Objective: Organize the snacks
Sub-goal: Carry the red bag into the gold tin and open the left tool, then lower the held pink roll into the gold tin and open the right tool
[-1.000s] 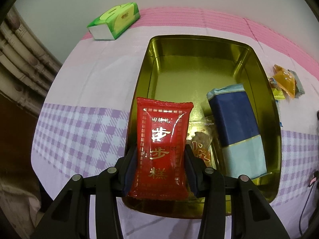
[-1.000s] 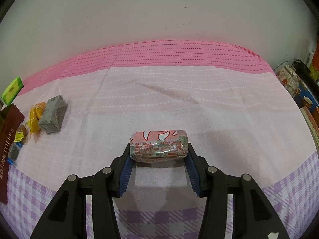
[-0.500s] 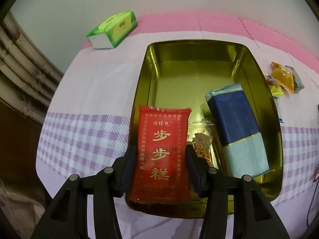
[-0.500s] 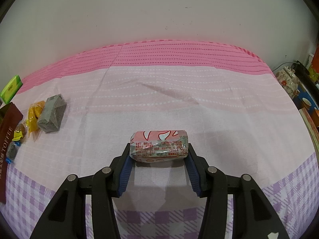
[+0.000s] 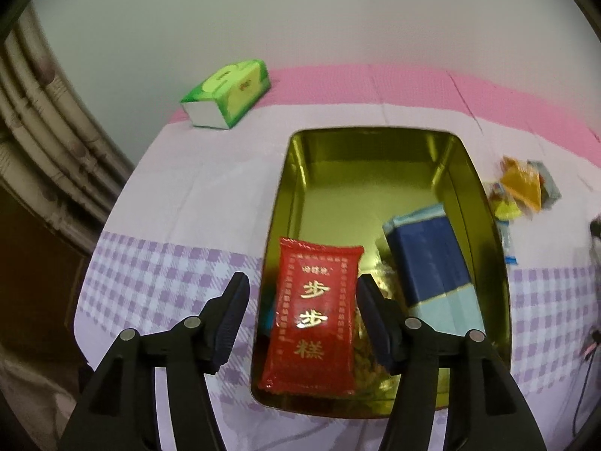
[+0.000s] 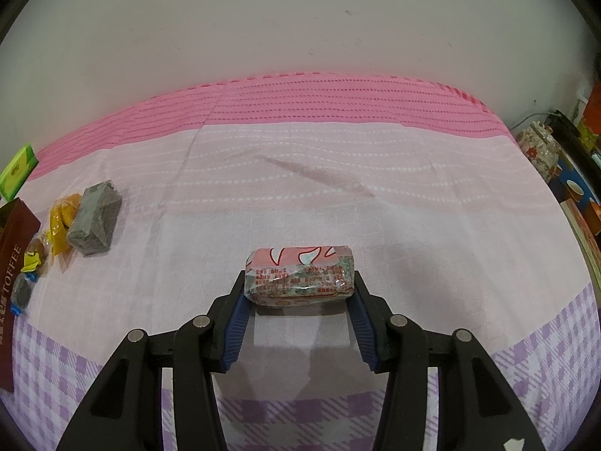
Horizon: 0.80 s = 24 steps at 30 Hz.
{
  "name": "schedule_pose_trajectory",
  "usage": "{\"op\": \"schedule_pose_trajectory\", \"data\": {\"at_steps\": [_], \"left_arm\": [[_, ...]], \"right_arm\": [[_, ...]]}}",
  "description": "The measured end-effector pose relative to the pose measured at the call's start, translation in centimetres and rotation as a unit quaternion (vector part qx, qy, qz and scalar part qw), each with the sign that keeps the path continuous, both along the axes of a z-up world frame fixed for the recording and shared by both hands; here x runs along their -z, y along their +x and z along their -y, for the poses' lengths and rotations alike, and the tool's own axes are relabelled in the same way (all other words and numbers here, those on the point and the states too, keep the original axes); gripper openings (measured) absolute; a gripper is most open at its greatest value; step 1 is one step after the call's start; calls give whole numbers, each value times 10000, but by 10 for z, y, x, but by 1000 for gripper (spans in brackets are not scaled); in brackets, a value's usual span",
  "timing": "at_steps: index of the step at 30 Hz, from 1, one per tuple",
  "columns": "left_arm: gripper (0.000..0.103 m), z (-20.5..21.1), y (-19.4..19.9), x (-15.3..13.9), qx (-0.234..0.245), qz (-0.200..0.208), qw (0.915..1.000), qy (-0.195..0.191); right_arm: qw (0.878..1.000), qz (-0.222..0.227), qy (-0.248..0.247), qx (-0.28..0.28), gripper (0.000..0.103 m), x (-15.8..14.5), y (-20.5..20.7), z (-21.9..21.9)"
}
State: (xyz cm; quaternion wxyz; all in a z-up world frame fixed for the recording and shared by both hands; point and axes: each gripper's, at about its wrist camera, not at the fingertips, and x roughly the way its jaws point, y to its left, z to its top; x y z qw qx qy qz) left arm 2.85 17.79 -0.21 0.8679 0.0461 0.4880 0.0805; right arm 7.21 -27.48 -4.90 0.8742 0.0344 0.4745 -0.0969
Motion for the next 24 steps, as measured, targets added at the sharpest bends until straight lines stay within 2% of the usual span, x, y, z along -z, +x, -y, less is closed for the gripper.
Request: {"op": "schedule_pose_trajectory", "data": {"at_steps": [6,10,15,20,24], "left_arm": [[69,-17,-3,-4,-320,185,9993,56],[70,-33,-5,-7,-556,293,9980,-66],[70,-49,-8,-8,-785,341,9962,-141],[70,-61,-11,-12,-1001,386,9939,-268],[70,-74,-14,-14,-1213,421,9909,-408]], "right_arm": [[9998,-110,64,119,45,-6,2,-7],[9998,-36,187,-28,45,-22,2,-24],[9967,141,317,-739,44,-54,10,-74],[9845,285,490,-1663,44,-81,23,-143],[9718,282,579,-2268,44,-91,31,-196]]}}
